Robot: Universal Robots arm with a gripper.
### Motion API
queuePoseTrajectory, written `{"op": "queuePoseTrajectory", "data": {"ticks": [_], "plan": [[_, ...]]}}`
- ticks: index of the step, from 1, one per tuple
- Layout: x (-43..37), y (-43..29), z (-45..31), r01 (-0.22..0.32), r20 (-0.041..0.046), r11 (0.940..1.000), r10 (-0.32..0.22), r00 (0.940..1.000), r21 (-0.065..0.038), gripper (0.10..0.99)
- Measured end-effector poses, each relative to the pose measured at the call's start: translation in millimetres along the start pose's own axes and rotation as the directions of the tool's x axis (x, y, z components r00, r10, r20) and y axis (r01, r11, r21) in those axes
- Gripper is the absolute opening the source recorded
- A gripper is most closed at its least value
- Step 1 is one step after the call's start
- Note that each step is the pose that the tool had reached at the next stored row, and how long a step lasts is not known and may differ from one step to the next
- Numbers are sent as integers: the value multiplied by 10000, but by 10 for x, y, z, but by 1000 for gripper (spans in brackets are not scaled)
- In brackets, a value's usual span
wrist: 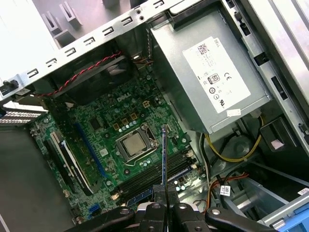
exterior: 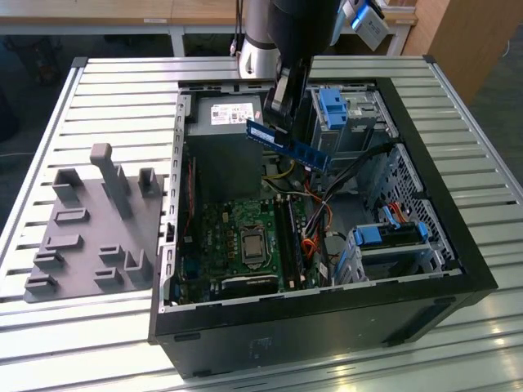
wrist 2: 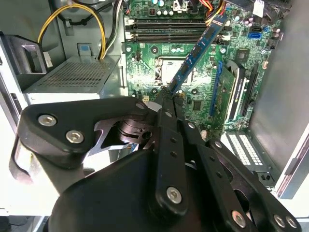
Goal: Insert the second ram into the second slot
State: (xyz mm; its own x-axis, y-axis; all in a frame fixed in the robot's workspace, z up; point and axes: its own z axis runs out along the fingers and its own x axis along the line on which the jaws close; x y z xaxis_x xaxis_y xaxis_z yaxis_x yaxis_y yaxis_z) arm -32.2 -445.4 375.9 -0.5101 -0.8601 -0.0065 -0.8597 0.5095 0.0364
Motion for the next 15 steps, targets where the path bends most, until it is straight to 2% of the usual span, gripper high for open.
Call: {"op": "queuePoseTrajectory", "data": {"ticks": [15], "plan": [[0, 0, 0, -555, 20, 9985, 555, 9985, 3, 129]]}}
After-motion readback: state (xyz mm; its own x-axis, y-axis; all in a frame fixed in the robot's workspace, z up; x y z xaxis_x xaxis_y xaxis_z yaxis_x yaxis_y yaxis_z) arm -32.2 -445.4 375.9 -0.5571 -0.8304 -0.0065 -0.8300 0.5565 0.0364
